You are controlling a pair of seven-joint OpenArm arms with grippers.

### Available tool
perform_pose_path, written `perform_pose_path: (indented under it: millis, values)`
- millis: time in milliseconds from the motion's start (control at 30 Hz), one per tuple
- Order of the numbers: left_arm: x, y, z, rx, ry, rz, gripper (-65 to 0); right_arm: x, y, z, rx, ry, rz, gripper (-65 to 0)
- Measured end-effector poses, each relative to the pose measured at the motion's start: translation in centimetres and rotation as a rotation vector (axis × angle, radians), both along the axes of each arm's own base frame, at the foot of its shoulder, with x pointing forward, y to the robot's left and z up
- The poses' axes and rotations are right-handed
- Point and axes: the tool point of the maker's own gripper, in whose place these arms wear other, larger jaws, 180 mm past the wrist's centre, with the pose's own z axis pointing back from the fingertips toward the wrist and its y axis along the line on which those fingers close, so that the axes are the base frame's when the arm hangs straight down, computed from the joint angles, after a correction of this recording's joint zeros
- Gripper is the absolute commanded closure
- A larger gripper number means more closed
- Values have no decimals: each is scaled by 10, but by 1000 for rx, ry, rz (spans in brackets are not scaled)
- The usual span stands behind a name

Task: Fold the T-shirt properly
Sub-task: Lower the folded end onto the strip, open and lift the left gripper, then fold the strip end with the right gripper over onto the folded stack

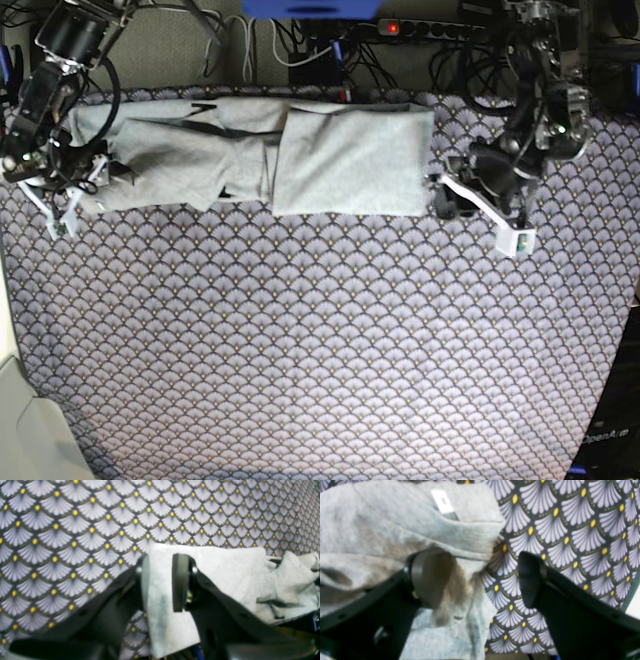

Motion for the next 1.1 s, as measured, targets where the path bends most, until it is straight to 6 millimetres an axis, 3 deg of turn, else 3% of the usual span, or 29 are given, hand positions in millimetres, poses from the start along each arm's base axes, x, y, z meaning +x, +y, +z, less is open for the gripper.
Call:
perform_pose_path:
  millis: [367,567,767,933,1100]
  values:
    - [5,63,23,52,-64,171,-167,-9,-15,1,94,-72,-212,-473]
    - [5,77,27,57,-74,213,-180,-10,-14,0,102,-76,-221,-473]
    - [5,77,26,54,-71,214,-180,-10,-4,-4,120,-78,-226,-467]
    - [4,83,28,58,-76,233,-180,-9,-2,-5,123,-82,-229,-406]
    - [4,88,29,61,-78,246,-180,-8,1,-5,129,-82,-224,-288]
